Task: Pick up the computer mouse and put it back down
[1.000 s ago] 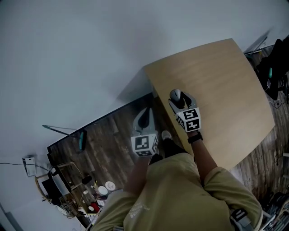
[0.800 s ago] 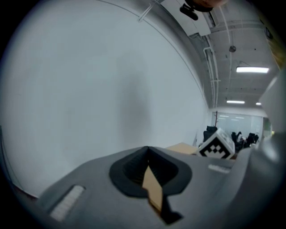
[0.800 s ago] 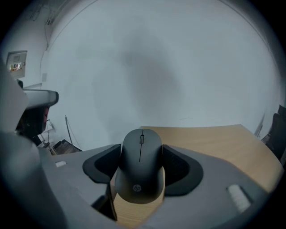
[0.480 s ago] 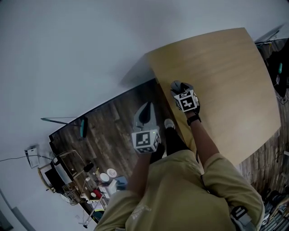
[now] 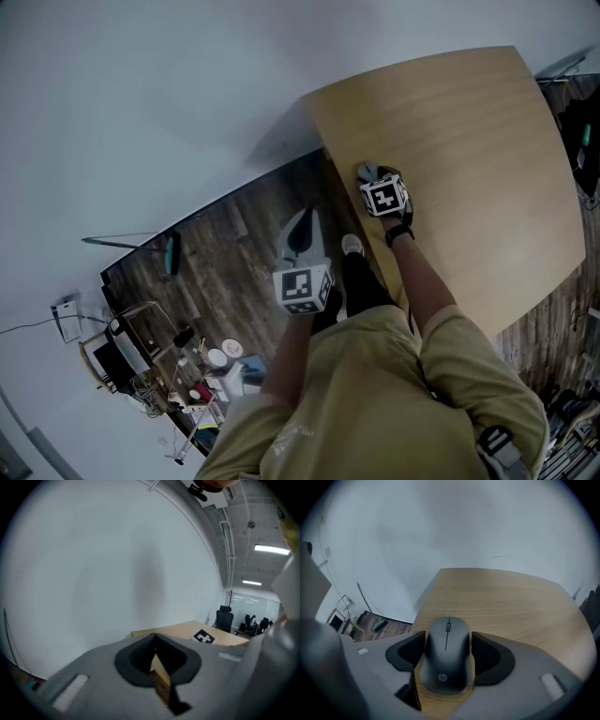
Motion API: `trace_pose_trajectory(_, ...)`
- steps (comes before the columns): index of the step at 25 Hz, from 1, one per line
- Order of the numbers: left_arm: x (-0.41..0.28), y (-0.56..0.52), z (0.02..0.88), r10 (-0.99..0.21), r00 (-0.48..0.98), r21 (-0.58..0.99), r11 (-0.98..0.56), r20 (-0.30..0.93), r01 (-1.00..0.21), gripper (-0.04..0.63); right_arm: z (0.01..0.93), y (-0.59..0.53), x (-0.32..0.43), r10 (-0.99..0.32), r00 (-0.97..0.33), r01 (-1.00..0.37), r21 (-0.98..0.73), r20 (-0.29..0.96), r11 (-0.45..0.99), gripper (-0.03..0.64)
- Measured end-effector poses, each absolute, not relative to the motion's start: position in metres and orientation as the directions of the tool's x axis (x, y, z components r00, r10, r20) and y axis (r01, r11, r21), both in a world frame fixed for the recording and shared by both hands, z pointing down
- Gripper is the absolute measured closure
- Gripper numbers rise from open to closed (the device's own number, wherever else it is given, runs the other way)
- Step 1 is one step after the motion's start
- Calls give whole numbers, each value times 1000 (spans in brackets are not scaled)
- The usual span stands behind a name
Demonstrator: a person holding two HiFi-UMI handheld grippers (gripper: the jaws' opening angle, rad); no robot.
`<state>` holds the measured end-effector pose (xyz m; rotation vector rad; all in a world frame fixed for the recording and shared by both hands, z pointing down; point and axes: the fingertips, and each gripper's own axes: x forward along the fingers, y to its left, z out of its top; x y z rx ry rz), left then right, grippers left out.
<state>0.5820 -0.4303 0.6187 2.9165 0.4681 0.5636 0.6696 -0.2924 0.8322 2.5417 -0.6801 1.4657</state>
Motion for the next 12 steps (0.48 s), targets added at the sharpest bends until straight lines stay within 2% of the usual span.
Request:
trace_pose_trajectory(2,581,-432,618,329,881,189,-942,341,278,598,822,-294,671,-330,456,-443,-111,826,-890,268)
trace_pose_trajectory(4,580,-433,613,332,883,188,-941,332,283,598,797,-300,672,-367,507,-456,-119,780,-882,277)
trace_pose_trajectory(8,581,-445,595,322,897,179,-943,301,279,598,720,-322,668,-445,633,-492,-115,633,-863,363)
trace_pose_trajectory(12,577,-464,563,289,915,176,-953,280,247,598,627,-344,651,-486,744,-507,-86,459,-858,414)
